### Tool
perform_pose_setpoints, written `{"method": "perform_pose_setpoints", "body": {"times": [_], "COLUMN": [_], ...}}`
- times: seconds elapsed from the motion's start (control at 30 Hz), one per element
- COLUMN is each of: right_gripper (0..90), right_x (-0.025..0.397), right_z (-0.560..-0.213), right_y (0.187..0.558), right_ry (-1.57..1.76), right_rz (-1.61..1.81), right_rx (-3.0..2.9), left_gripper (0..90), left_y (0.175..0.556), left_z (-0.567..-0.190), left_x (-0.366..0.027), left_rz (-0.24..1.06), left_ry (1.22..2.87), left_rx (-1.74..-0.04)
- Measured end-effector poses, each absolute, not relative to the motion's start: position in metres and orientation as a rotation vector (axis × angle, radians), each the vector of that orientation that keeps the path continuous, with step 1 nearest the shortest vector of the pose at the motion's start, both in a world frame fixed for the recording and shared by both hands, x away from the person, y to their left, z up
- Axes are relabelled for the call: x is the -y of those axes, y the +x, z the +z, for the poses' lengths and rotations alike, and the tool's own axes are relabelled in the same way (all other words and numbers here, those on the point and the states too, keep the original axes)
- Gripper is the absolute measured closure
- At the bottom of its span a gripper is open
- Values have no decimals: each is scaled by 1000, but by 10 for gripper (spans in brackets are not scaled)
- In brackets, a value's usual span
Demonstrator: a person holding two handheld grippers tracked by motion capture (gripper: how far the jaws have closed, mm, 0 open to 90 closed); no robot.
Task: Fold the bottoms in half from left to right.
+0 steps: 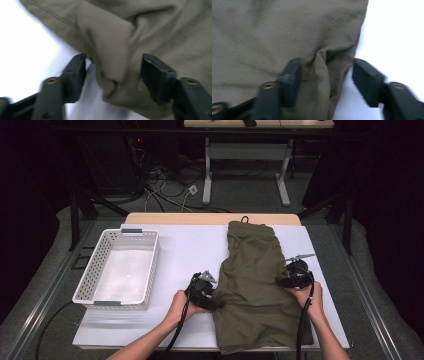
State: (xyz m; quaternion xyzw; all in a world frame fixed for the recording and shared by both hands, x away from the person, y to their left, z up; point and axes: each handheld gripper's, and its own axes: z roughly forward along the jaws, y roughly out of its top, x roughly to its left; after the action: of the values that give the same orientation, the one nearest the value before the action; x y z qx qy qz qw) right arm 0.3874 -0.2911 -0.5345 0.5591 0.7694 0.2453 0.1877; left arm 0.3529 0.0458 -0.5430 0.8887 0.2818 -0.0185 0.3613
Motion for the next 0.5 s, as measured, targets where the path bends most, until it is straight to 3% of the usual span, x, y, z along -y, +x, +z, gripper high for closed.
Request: {"method": "perform_pose_setpoints", "body": {"times": [0.1, 0.33, 0.43, 0.5], "right_gripper": [272, 257, 266, 292], "right_x": [291, 292, 290, 289], "right_z": [-537, -545, -548, -549], "right_y": [393, 403, 405, 406], "right_ry": [1548, 1566, 1570, 1579], "right_rz": [728, 728, 738, 739], "right_rx": [-2181, -2183, -2186, -2178], "left_gripper": [188, 177, 265, 409], "left_y": [345, 329, 322, 318], "left_z": [-540, -549, -550, -551], "left_x": [-44, -30, -26, -24], "left_rz": [-58, -30, 79, 136], "left_ry": [2292, 2371, 2392, 2390], "left_rx": [-711, -671, -645, -632]}}
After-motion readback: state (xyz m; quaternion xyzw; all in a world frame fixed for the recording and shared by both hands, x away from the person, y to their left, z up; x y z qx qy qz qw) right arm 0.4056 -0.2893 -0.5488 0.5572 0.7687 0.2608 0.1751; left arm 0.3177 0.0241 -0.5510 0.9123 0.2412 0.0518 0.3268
